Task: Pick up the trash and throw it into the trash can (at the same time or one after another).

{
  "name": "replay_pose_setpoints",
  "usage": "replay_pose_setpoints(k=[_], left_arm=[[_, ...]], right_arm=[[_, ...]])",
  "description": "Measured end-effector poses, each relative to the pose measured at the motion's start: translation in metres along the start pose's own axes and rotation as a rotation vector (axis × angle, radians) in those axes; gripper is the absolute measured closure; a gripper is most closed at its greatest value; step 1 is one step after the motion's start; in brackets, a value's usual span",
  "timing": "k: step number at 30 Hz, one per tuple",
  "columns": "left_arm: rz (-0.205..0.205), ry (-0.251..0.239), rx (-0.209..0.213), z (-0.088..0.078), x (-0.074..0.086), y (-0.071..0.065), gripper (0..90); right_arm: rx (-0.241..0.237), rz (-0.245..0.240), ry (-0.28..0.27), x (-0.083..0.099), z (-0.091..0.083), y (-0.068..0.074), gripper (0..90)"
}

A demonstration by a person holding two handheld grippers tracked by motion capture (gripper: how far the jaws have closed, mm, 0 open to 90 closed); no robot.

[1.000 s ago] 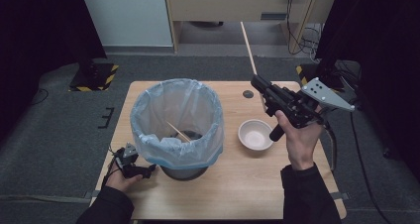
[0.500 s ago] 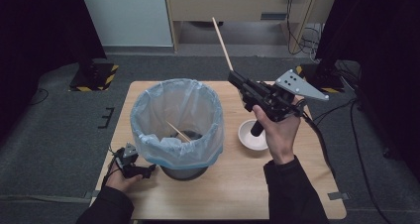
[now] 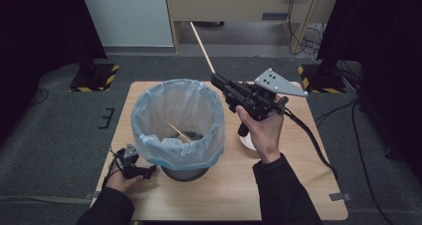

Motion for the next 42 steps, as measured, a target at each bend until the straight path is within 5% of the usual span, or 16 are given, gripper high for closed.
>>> replay_pose_setpoints(k=[24, 30, 39, 42], left_arm=[[0.0, 0.0, 0.0, 0.0, 0.0, 0.0, 0.0], [0.0, 0.0, 0.0, 0.0, 0.0, 0.0, 0.0], [0.0, 0.0, 0.0, 0.0, 0.0, 0.0, 0.0], [-0.001, 0.0, 0.0, 0.0, 0.0, 0.0, 0.0]], right_arm=[[-0.023, 0.026, 0.128, 0.046, 0.042, 0.007, 85.3], [-0.044, 0.017, 0.155, 0.054, 0.046, 0.008, 72.4], [0.043, -0.038, 0.124, 0.021, 0.021, -0.015, 56.6], [0.061, -0.022, 0.095, 0.012, 0.009, -0.026, 51.8]])
Point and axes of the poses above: each handheld gripper's, and its own axes: z roughly forward along the jaws, x roughly out of its underside, y roughly to its left, the point moved 10 cm from there along z, roughly forward along the jaws, and after that the axes turned 1 degree about y, right-handed, at the moved point
